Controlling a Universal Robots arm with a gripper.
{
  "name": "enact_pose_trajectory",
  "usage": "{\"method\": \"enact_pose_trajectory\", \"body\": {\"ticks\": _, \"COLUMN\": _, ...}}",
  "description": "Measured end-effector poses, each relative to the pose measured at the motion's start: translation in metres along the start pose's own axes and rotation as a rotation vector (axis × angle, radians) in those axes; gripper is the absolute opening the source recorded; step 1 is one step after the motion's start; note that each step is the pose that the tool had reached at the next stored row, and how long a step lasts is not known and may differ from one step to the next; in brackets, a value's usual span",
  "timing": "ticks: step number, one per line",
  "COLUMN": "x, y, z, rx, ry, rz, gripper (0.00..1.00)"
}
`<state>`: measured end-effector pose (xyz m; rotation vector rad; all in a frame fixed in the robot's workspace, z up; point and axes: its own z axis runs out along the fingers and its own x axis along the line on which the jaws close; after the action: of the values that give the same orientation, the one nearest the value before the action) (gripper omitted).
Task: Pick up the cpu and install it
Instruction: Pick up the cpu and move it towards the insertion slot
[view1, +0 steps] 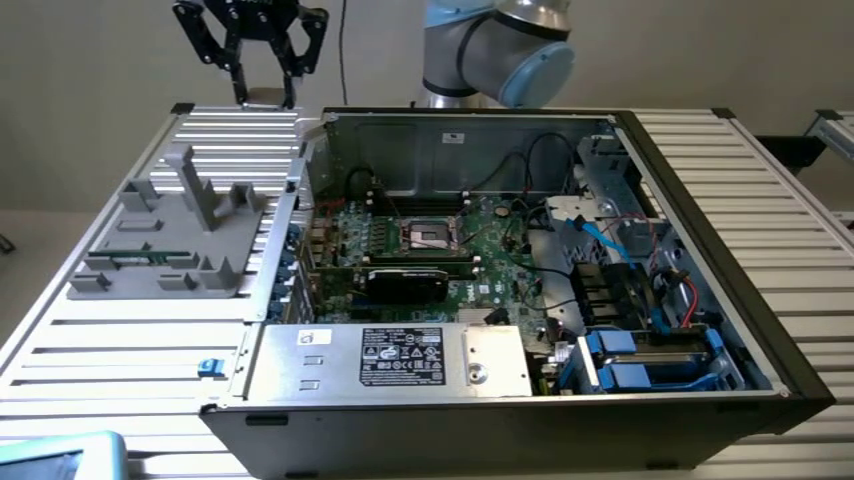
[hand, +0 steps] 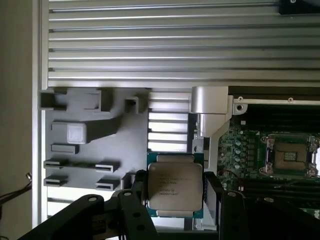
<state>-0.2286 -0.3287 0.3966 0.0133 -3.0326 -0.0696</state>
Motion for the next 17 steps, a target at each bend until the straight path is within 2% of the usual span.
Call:
{"method": "enact_pose_trajectory", "body": {"ticks": 12, "x": -0.054, "y": -0.0003, "z": -0.0059, "rx": -0.0001, "ry": -0.0005, "rz": 0.0, "gripper": 0.56}}
{"method": "enact_pose_trajectory", "body": {"ticks": 15, "x": -0.068, "y": -0.0005, "z": -0.0072, "rx": -0.0001, "ry": -0.0026, "rz": 0.0, "gripper": 0.56}}
{"method": "enact_pose_trajectory", "body": {"ticks": 17, "x": -0.075, "y": -0.0008, "z": -0.0075, "rx": 0.0, "ry": -0.0061, "rz": 0.0, "gripper": 0.56}}
